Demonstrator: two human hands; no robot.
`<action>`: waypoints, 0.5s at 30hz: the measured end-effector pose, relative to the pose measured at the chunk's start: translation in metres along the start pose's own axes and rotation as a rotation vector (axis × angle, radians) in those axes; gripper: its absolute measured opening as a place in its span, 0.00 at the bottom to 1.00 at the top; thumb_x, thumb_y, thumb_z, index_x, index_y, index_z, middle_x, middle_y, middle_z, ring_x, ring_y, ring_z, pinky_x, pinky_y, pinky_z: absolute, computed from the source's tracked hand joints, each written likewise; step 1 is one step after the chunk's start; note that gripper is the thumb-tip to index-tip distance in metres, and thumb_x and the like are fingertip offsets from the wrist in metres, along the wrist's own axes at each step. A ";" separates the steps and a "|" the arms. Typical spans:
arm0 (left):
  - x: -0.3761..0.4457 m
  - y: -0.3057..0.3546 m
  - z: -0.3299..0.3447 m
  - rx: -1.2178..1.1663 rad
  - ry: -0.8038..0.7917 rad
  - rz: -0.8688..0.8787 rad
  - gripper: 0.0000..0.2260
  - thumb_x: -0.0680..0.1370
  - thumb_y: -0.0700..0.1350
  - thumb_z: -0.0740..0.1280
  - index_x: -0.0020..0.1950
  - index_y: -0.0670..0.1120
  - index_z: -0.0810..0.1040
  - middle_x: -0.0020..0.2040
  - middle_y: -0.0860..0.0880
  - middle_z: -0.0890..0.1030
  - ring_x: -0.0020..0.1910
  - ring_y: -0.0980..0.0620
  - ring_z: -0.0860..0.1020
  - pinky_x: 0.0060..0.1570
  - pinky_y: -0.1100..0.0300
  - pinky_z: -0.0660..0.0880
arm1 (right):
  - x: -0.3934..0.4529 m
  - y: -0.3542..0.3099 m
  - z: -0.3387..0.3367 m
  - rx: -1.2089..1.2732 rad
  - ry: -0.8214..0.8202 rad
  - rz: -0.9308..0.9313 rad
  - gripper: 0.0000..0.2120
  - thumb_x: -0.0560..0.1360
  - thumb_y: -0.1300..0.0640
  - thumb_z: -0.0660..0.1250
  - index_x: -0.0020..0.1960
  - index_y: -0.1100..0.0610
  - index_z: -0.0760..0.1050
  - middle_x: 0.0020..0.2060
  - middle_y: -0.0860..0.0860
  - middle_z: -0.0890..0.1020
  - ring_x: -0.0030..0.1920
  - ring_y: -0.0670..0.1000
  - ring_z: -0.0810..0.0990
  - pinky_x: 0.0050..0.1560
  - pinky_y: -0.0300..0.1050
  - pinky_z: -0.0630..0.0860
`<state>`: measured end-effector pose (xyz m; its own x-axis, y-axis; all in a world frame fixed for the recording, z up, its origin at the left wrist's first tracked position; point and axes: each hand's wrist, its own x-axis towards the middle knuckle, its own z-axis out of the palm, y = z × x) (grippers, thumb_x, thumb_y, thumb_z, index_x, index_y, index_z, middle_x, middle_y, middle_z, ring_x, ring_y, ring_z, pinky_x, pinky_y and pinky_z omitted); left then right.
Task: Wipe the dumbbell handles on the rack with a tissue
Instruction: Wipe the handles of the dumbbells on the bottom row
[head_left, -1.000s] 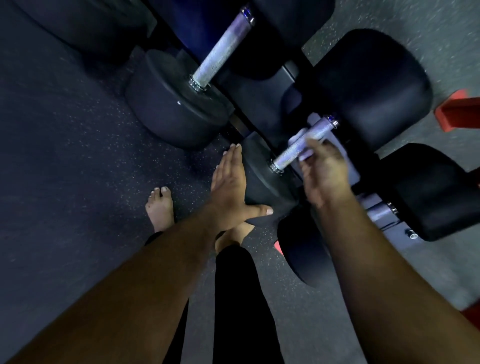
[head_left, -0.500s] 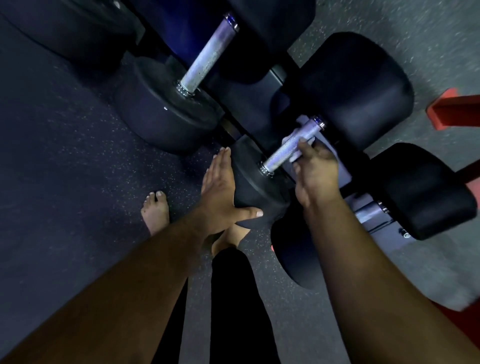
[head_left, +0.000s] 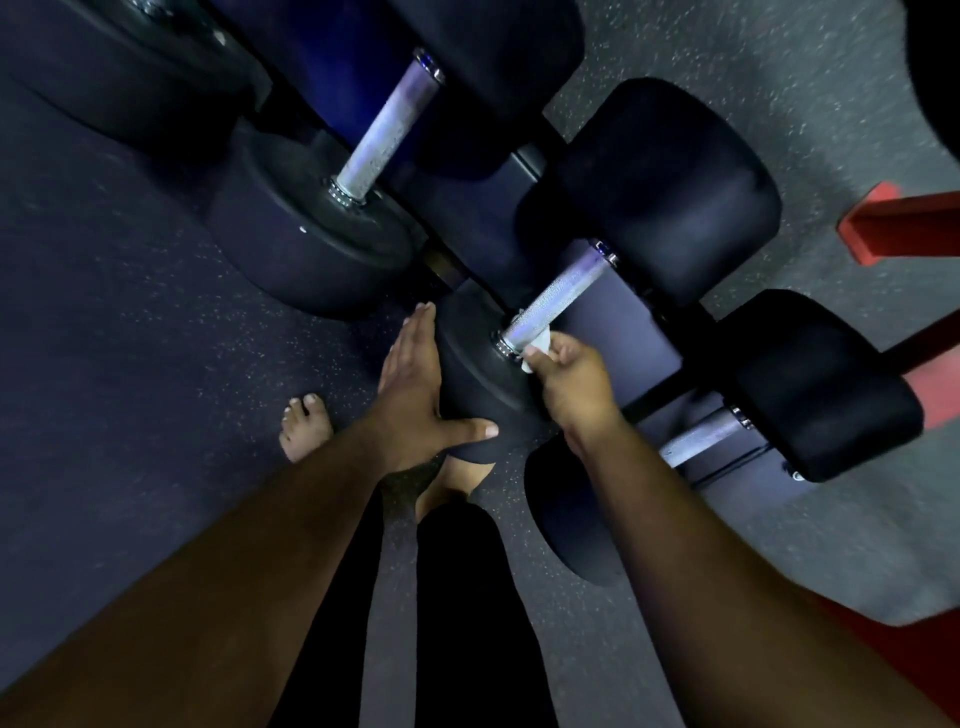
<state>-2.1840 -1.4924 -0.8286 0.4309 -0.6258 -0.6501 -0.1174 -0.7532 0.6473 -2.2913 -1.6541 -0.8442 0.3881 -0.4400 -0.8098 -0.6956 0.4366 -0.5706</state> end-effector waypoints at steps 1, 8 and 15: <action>0.000 -0.001 0.000 -0.005 0.001 -0.009 0.67 0.58 0.67 0.77 0.83 0.46 0.39 0.83 0.51 0.42 0.81 0.53 0.41 0.80 0.48 0.45 | -0.010 0.002 -0.002 -0.007 0.008 -0.017 0.07 0.79 0.60 0.66 0.50 0.56 0.83 0.48 0.53 0.87 0.48 0.52 0.85 0.58 0.60 0.80; 0.001 0.001 0.000 -0.001 0.004 -0.003 0.68 0.55 0.70 0.73 0.82 0.45 0.39 0.83 0.49 0.43 0.81 0.51 0.42 0.80 0.47 0.46 | 0.006 -0.017 -0.029 0.256 0.453 -0.164 0.07 0.77 0.63 0.63 0.50 0.61 0.80 0.38 0.51 0.83 0.39 0.49 0.77 0.45 0.49 0.74; 0.000 0.003 -0.001 -0.020 0.009 0.008 0.66 0.58 0.64 0.76 0.82 0.45 0.39 0.83 0.47 0.42 0.81 0.51 0.42 0.80 0.51 0.44 | 0.012 -0.016 0.020 0.231 0.365 -0.039 0.07 0.74 0.61 0.61 0.40 0.59 0.77 0.33 0.52 0.80 0.35 0.49 0.74 0.39 0.49 0.71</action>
<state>-2.1840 -1.4940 -0.8263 0.4384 -0.6300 -0.6410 -0.1030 -0.7437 0.6605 -2.2632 -1.6508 -0.8473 0.1432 -0.6901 -0.7094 -0.5148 0.5602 -0.6490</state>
